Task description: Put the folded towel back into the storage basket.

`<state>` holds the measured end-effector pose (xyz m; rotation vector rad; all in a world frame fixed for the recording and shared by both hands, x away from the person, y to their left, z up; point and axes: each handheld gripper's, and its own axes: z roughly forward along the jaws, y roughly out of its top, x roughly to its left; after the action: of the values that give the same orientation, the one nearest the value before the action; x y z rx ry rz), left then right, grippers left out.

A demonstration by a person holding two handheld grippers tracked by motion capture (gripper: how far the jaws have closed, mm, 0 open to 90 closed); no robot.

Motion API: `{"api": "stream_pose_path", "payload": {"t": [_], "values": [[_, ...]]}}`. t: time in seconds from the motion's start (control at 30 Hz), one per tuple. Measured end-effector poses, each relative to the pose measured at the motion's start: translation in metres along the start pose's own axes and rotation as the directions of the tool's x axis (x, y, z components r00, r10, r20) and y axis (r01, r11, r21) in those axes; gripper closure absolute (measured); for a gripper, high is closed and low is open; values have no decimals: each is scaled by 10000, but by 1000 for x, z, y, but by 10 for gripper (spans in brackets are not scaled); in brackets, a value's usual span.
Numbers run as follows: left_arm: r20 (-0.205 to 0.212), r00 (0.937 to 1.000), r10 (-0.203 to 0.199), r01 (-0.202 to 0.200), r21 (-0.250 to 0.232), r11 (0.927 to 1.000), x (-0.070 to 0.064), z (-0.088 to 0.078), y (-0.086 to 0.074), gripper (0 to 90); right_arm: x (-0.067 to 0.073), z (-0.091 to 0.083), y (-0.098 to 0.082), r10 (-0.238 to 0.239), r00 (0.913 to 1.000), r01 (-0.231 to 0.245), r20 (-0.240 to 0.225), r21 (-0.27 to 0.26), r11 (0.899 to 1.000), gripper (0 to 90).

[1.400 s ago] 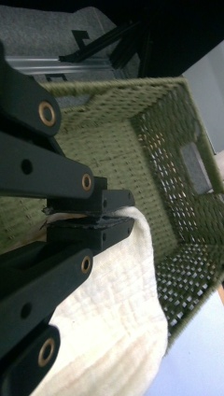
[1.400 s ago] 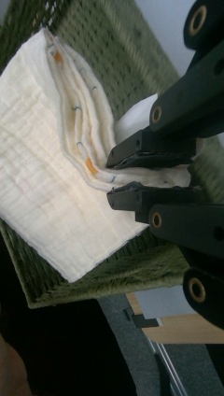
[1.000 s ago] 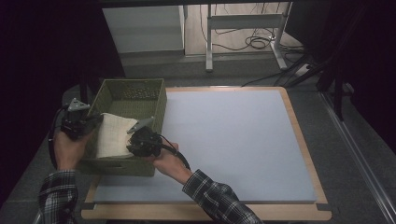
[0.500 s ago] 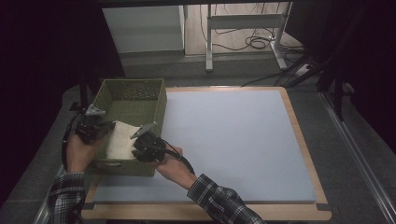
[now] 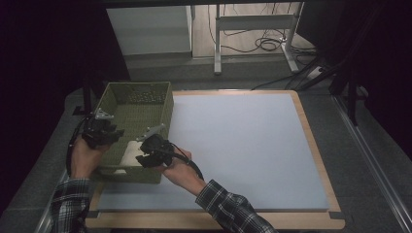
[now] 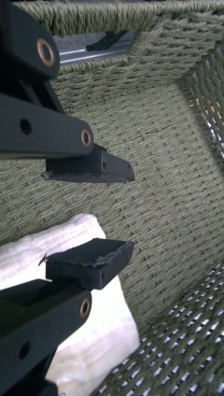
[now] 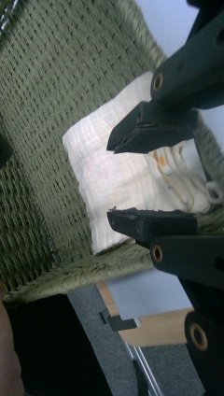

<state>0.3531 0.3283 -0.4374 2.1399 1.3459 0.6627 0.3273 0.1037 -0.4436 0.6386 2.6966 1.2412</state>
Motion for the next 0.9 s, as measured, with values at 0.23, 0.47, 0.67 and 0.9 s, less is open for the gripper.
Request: {"api": "stream_pose_path", "payload": {"t": [0.23, 0.47, 0.67, 0.9], "values": [[58, 9994, -336, 338, -422, 9985, 0, -3, 1, 495, -2, -7, 0, -260, 9996, 261, 73, -147, 9996, 542], [327, 9981, -521, 547, -844, 9949, -7, -6, 10, 377, -6, -19, 2, -478, 9987, 486, 169, -504, 9975, 430], [674, 9959, -597, 661, -973, 9931, -17, -4, 18, 294, -11, -28, 0, -544, 9983, 557, 208, -716, 9959, 340], [1091, 9916, -697, 804, -977, 9920, -27, 0, 26, 205, -19, -39, -5, -596, 9977, 623, 315, -929, 9937, 282]]}}
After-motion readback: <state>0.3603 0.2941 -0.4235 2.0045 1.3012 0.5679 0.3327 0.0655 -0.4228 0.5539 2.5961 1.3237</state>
